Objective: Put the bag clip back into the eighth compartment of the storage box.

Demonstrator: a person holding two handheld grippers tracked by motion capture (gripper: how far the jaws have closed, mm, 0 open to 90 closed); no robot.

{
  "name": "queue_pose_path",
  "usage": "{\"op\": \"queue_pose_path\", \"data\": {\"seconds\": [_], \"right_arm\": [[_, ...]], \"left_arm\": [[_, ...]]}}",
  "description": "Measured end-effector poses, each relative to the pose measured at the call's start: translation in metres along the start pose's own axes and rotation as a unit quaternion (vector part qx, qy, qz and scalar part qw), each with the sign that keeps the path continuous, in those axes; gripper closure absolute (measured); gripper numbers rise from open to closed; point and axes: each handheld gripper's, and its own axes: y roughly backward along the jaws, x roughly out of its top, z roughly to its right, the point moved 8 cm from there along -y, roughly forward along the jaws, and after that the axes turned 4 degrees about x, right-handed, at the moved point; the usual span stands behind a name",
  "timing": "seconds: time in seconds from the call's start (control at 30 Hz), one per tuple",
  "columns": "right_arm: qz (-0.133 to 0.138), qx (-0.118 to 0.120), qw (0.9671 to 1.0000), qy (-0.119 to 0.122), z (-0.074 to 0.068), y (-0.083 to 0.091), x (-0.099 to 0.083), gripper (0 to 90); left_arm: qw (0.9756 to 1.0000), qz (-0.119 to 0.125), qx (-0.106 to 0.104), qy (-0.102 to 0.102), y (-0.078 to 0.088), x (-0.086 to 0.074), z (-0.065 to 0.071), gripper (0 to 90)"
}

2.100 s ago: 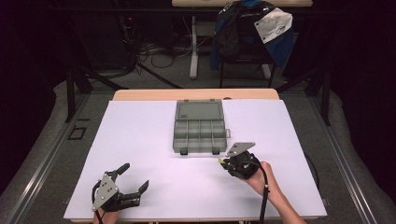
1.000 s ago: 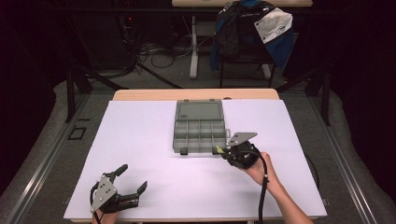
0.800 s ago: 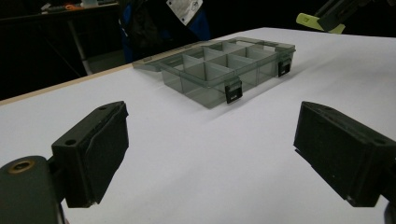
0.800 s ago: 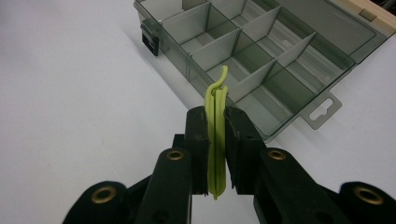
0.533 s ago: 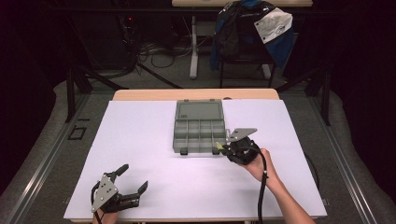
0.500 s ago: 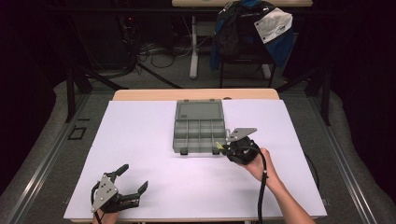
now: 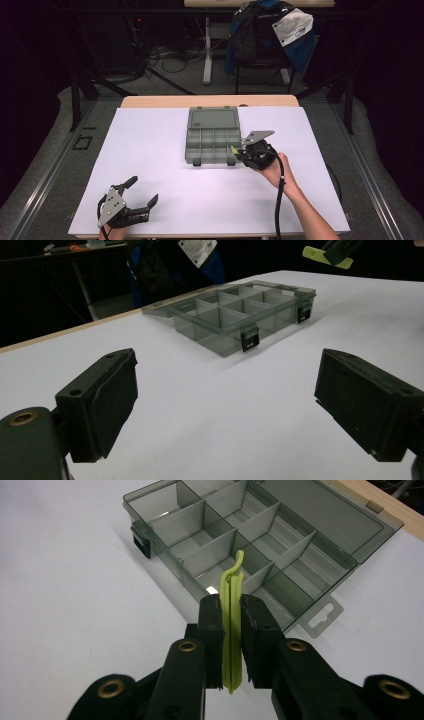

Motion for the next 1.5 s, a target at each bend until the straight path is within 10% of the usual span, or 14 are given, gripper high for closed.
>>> {"op": "queue_pose_path", "data": {"seconds": [1.5], "right_arm": [[-0.039,-0.024,0.9964,-0.071,0.026,-0.033,0.020,79.8]], "left_arm": [[1.0000,0.003,0.000,-0.001,0.001,0.001,-0.001,10.1]]}}
